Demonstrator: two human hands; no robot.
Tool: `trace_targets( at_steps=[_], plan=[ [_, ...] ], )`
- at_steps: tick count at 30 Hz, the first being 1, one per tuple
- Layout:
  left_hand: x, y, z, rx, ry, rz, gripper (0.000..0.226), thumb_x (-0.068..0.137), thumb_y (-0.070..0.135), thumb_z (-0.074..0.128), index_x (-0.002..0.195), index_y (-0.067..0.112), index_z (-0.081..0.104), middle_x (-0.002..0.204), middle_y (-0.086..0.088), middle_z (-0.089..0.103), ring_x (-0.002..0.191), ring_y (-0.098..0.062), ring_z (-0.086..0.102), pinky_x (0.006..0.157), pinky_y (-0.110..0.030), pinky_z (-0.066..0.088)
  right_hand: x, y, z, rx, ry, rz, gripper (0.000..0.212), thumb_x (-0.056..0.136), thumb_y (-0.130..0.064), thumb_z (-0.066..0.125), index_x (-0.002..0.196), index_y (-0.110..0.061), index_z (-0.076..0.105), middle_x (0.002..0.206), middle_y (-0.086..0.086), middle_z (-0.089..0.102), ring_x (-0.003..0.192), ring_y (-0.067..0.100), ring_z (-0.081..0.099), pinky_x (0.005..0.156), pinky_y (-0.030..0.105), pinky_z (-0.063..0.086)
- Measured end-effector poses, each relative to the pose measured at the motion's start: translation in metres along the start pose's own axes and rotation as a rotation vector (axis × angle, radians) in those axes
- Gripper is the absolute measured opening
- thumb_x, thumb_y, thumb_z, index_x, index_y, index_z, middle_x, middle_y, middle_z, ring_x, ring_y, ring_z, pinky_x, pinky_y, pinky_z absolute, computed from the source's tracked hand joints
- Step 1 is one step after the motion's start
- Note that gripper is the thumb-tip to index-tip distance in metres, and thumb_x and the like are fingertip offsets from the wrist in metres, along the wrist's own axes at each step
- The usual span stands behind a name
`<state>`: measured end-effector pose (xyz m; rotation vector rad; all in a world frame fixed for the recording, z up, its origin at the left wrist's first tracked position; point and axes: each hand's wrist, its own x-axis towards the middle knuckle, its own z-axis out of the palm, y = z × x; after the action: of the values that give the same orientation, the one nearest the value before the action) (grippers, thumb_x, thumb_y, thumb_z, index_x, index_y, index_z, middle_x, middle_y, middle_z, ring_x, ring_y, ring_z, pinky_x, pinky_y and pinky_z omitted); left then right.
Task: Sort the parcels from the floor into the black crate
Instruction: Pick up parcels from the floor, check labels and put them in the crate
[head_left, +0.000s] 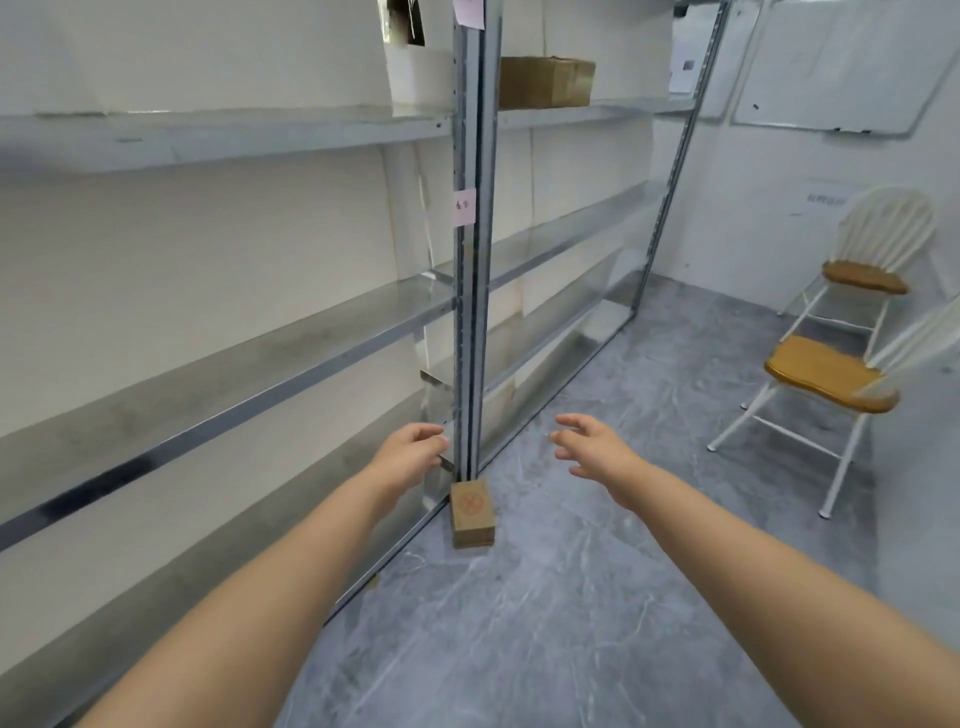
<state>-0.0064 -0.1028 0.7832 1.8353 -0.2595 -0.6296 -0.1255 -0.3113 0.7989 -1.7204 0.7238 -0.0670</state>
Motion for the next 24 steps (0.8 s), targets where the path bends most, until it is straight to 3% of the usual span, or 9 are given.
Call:
trace_targets(
  at_steps=[8, 13, 16, 21, 24],
  plan=[
    [0.166, 0.02, 0.031, -0.023, -0.011, -0.083, 0.033, 0.094, 0.023, 0.053, 0.125, 0.013, 0.054, 0.122, -0.005, 0.059, 0.097, -0.017, 0.056, 0.065, -0.023, 0.04, 0.15, -0.02, -0.017, -0.031, -0.048, 0.033, 0.041, 0.094, -0.022, 0.053, 0.134, -0.017, 0.045, 0.12, 0.004, 0.055, 0.102, 0.018, 0.057, 0.086, 0.033, 0.044],
    [0.26, 0.041, 0.042, -0.046, -0.014, -0.063, 0.035, 0.094, 0.025, 0.053, 0.127, 0.014, 0.054, 0.119, -0.004, 0.06, 0.098, -0.016, 0.057, 0.083, -0.029, 0.043, 0.249, -0.033, -0.033, 0.007, -0.012, 0.061, 0.029, 0.094, -0.019, 0.051, 0.122, -0.022, 0.049, 0.127, 0.007, 0.057, 0.1, 0.017, 0.059, 0.087, 0.032, 0.045],
    [0.299, 0.041, 0.044, -0.04, -0.002, -0.094, 0.033, 0.093, 0.024, 0.054, 0.125, 0.015, 0.056, 0.118, -0.002, 0.06, 0.096, -0.014, 0.058, 0.085, -0.028, 0.044, 0.303, -0.026, -0.031, -0.02, -0.073, 0.116, 0.036, 0.094, -0.019, 0.051, 0.13, -0.018, 0.047, 0.129, 0.007, 0.055, 0.103, 0.018, 0.058, 0.088, 0.033, 0.045],
    [0.378, 0.021, 0.047, -0.083, 0.138, -0.14, 0.031, 0.093, 0.021, 0.054, 0.123, 0.014, 0.056, 0.111, -0.001, 0.06, 0.09, -0.01, 0.057, 0.069, -0.016, 0.041, 0.402, -0.012, -0.02, -0.096, -0.238, 0.131, 0.039, 0.093, -0.019, 0.054, 0.132, -0.017, 0.046, 0.126, 0.009, 0.056, 0.105, 0.019, 0.058, 0.091, 0.032, 0.046],
    [0.415, -0.015, 0.06, -0.197, 0.301, -0.271, 0.022, 0.092, 0.023, 0.056, 0.113, 0.019, 0.059, 0.118, -0.004, 0.063, 0.099, -0.016, 0.06, 0.071, -0.021, 0.042, 0.458, 0.011, -0.016, -0.17, -0.346, 0.178, 0.039, 0.093, -0.017, 0.054, 0.132, -0.015, 0.046, 0.126, 0.016, 0.056, 0.113, 0.026, 0.058, 0.09, 0.034, 0.046]
  ],
)
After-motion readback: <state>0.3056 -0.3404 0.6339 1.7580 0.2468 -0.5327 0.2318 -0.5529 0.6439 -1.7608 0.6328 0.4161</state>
